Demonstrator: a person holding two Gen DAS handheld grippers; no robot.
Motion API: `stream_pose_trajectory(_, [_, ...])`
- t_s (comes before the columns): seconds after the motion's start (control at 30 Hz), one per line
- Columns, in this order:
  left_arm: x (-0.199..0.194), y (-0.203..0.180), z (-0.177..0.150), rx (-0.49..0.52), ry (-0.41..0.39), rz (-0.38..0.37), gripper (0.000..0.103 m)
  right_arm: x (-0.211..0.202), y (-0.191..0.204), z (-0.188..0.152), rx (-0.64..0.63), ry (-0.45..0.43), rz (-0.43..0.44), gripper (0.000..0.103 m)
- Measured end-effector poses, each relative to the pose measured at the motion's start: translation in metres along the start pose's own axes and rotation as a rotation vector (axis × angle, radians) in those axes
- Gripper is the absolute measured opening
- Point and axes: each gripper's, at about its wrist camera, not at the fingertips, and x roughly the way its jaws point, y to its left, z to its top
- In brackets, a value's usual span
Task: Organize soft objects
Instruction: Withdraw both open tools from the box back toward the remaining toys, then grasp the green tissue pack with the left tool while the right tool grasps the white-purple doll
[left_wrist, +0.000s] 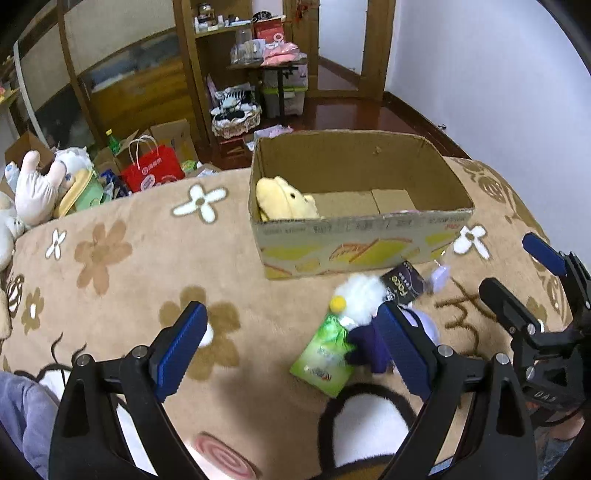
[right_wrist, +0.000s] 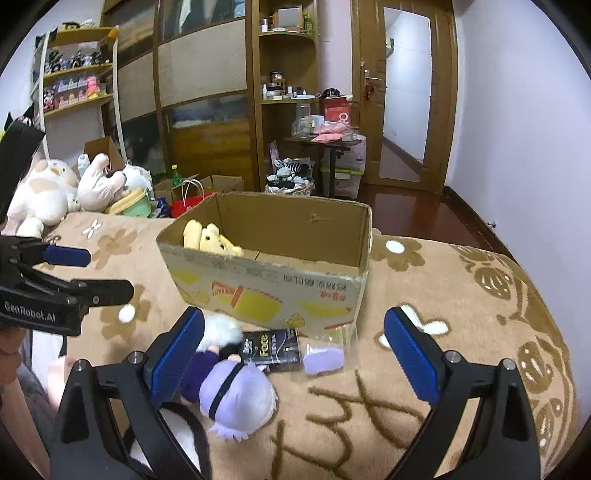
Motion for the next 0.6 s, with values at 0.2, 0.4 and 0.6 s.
stream_pose_trajectory(0.2, [-0.004, -0.002, -0.009, 0.008, 0.020, 0.001, 0.092, -0.005, 0.001, -0.011, 0.014, 0.024, 0.003, 0.102])
stream_pose_trajectory(0.4, [0.003, -0.004, -0.013, 0.014, 0.036, 0.023, 0.092, 0.000, 0.001, -0.017, 0.018, 0.042, -0.004, 0.102])
stream_pose_trajectory(0.6, [0.015, -0.005, -0.013, 0.016, 0.071, 0.034, 0.092, 0.012, 0.001, -0.020, 0.032, 0.067, 0.007, 0.102])
